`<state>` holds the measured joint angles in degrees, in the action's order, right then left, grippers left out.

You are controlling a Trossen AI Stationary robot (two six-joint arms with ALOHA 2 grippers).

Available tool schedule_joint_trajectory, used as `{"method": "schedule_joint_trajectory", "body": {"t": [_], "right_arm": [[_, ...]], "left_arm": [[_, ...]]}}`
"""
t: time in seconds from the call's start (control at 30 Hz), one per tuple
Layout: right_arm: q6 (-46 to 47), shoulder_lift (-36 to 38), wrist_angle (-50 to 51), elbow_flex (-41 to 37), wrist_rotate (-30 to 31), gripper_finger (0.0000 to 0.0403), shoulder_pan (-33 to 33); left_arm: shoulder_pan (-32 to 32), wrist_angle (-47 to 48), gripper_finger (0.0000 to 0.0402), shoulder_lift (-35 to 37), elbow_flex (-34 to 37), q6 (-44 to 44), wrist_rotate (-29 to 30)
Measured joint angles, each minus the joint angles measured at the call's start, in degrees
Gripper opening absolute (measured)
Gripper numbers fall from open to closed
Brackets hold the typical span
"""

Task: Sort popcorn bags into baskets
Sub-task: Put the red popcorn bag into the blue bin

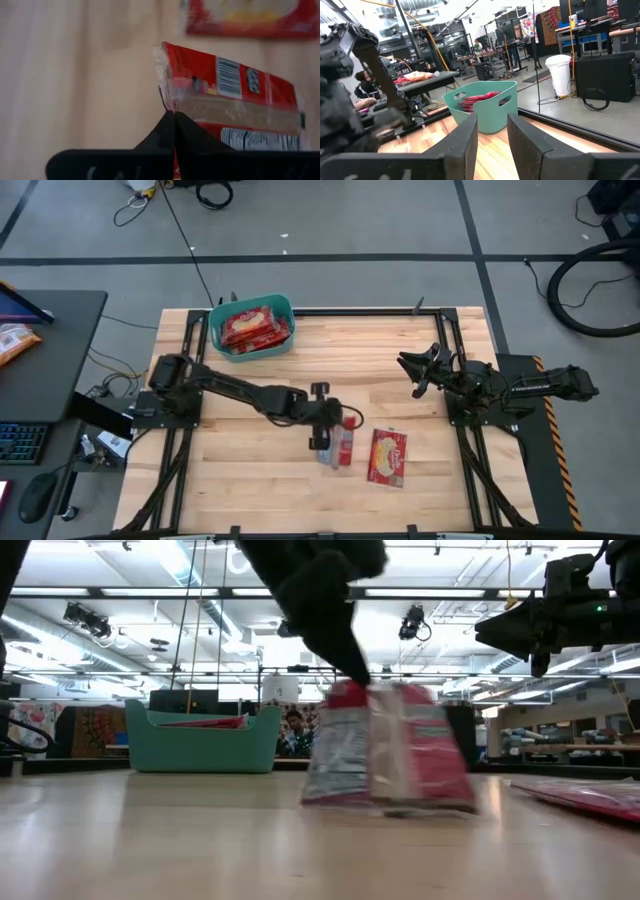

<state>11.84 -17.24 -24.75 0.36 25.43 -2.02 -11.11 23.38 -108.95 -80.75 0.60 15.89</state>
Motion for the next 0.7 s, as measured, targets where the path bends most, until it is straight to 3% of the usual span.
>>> {"method": "schedule_joint_trajectory", "body": {"t": [0.4, 0.7], "right_arm": [[0.0, 0.01, -0.02, 0.0, -0.02, 0.011, 0.02], [0.0, 0.0, -0.02, 0.0, -0.02, 0.011, 0.01]], "left_arm": [[0.02, 17.01, 0.0001, 11.7, -0.01, 2.67, 16.26], [0.82, 32.88, 0.0001, 20.25, -0.02, 14.26, 28.44]]}}
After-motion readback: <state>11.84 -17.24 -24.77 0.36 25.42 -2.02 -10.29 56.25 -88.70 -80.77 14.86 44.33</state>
